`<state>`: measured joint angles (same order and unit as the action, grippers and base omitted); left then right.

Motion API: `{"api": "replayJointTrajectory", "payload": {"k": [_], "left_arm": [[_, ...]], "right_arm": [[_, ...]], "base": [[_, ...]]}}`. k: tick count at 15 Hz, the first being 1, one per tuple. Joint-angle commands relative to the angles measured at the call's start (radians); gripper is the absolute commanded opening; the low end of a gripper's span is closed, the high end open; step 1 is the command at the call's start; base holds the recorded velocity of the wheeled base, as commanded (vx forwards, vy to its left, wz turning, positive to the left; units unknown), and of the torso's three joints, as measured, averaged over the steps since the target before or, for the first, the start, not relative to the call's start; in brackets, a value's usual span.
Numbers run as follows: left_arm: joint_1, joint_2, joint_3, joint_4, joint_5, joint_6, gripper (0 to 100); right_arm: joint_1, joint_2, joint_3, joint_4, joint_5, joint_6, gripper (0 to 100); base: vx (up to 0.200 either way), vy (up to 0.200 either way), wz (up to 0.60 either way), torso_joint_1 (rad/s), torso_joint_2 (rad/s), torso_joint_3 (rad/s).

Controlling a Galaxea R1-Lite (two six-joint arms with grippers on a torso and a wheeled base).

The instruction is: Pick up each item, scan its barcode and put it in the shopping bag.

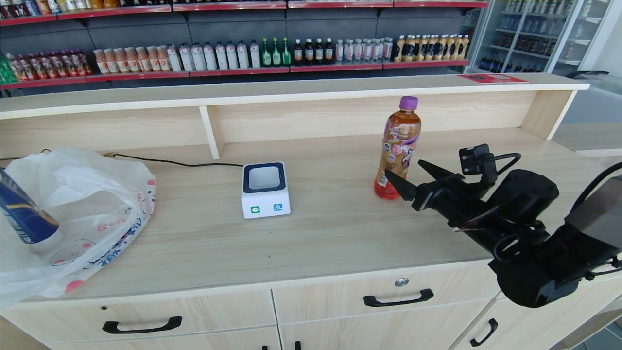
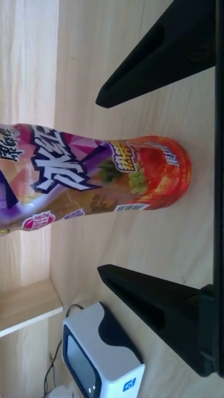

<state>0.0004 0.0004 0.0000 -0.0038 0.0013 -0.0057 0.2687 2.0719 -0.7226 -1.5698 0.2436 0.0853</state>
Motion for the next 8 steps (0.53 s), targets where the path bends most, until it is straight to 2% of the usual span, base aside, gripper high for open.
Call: {"api": "replayJointTrajectory", "payload": {"k": [1, 8], "left_arm": [[0.0, 0.0, 0.0, -0.001, 0.0, 0.0, 100], [0.0, 0.0, 0.0, -0.001, 0.0, 0.0, 100]], "right_arm": [[-0.003, 0.062, -0.035, -0.001, 0.002, 0.004, 100], [-0.003, 0.119, -0.187, 0.019, 0.026, 0.004, 100]], "base": [[0.0, 0.0, 0.0, 0.0, 0.0, 0.0], [0.0, 0.0, 0.0, 0.0, 0.0, 0.0]]}}
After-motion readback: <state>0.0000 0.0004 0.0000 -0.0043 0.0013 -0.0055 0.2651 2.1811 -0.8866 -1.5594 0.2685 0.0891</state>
